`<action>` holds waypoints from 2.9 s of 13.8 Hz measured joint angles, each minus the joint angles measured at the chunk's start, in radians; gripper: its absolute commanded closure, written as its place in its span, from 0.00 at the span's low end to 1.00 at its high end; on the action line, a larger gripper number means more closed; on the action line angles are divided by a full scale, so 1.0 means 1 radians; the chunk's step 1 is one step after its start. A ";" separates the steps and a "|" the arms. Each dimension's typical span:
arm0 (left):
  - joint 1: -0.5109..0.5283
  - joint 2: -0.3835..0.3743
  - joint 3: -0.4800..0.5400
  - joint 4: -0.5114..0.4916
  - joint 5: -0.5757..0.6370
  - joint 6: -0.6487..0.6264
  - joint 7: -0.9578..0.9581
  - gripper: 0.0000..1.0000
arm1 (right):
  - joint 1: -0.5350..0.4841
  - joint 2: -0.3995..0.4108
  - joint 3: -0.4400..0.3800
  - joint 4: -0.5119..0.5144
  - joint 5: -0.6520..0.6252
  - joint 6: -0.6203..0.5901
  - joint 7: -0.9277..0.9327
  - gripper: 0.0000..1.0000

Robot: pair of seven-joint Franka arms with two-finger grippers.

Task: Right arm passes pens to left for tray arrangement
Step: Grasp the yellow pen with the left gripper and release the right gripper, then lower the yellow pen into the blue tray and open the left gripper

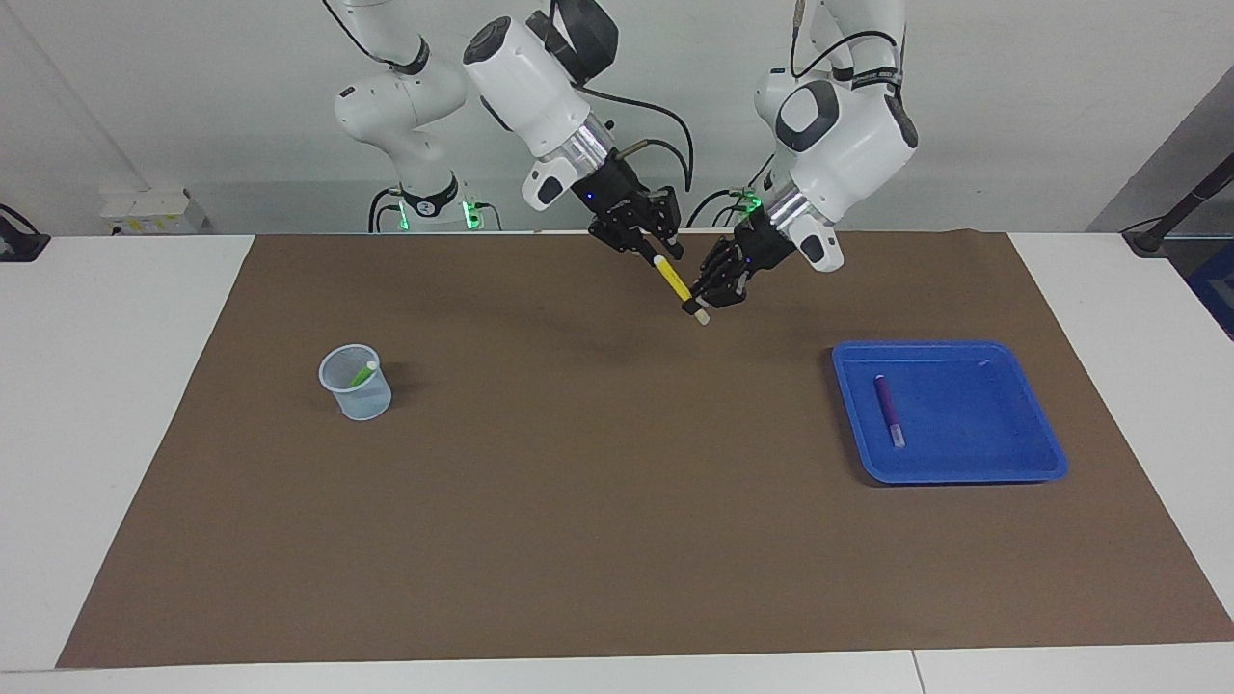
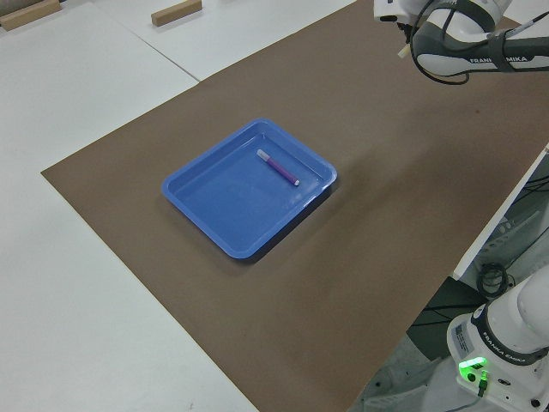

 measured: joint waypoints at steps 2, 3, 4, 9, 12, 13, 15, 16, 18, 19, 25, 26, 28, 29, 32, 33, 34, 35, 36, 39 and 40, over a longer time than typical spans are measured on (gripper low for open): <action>0.014 0.000 0.010 0.001 0.011 -0.050 0.109 1.00 | -0.066 -0.004 -0.004 0.038 -0.047 -0.107 -0.022 0.00; 0.037 -0.001 0.012 0.003 0.043 -0.093 0.177 1.00 | -0.111 -0.007 -0.006 0.057 -0.095 -0.172 -0.056 0.00; 0.067 -0.002 0.015 0.009 0.088 -0.140 0.236 1.00 | -0.153 -0.010 -0.010 0.069 -0.133 -0.233 -0.101 0.00; 0.177 -0.008 0.022 0.053 0.292 -0.307 0.556 1.00 | -0.342 -0.014 -0.017 0.074 -0.339 -0.417 -0.408 0.00; 0.218 -0.008 0.024 0.054 0.435 -0.319 0.752 1.00 | -0.403 -0.017 -0.017 0.066 -0.508 -0.470 -0.582 0.00; 0.239 -0.008 0.024 0.054 0.480 -0.322 0.819 1.00 | -0.420 -0.020 -0.017 0.060 -0.558 -0.482 -0.625 0.00; 0.291 -0.008 0.026 0.054 0.570 -0.323 0.958 1.00 | -0.466 -0.027 -0.017 0.033 -0.611 -0.482 -0.707 0.00; 0.320 -0.007 0.027 0.054 0.607 -0.323 1.032 1.00 | -0.495 -0.027 -0.017 0.016 -0.616 -0.473 -0.744 0.00; 0.374 0.007 0.028 0.055 0.677 -0.318 1.161 1.00 | -0.537 -0.025 -0.017 -0.024 -0.627 -0.437 -0.795 0.00; 0.397 0.021 0.028 0.056 0.706 -0.309 1.205 1.00 | -0.552 -0.021 -0.017 -0.038 -0.630 -0.427 -0.814 0.00; 0.451 0.160 0.028 0.060 0.808 -0.151 1.291 1.00 | -0.577 0.059 -0.016 -0.104 -0.631 -0.323 -0.839 0.11; 0.459 0.181 0.027 0.063 0.819 -0.132 1.300 1.00 | -0.581 0.073 -0.016 -0.105 -0.631 -0.313 -0.840 0.14; 0.473 0.216 0.027 0.081 0.832 -0.112 1.310 1.00 | -0.588 0.091 -0.016 -0.105 -0.631 -0.299 -0.854 0.16; 0.477 0.234 0.028 0.092 0.833 -0.100 1.314 1.00 | -0.590 0.097 -0.016 -0.105 -0.631 -0.293 -0.858 0.16; 0.491 0.297 0.028 0.110 0.861 -0.036 1.317 1.00 | -0.596 0.109 -0.016 -0.105 -0.631 -0.289 -0.858 0.22; 0.498 0.316 0.028 0.114 0.877 -0.021 1.319 1.00 | -0.598 0.112 -0.016 -0.107 -0.631 -0.289 -0.858 0.23; 0.503 0.336 0.028 0.122 0.888 -0.011 1.321 1.00 | -0.602 0.113 -0.016 -0.110 -0.631 -0.289 -0.858 0.26; 0.507 0.354 0.028 0.132 0.897 -0.008 1.322 1.00 | -0.608 0.114 -0.016 -0.114 -0.631 -0.289 -0.858 0.29; 0.511 0.369 0.027 0.142 0.903 -0.003 1.322 1.00 | -0.613 0.114 -0.016 -0.116 -0.631 -0.289 -0.858 0.31; 0.523 0.400 0.028 0.148 0.908 0.031 1.333 1.00 | -0.620 0.114 -0.016 -0.122 -0.631 -0.289 -0.858 0.39; 0.528 0.410 0.028 0.147 0.908 0.049 1.346 1.00 | -0.620 0.114 -0.016 -0.126 -0.631 -0.285 -0.858 0.45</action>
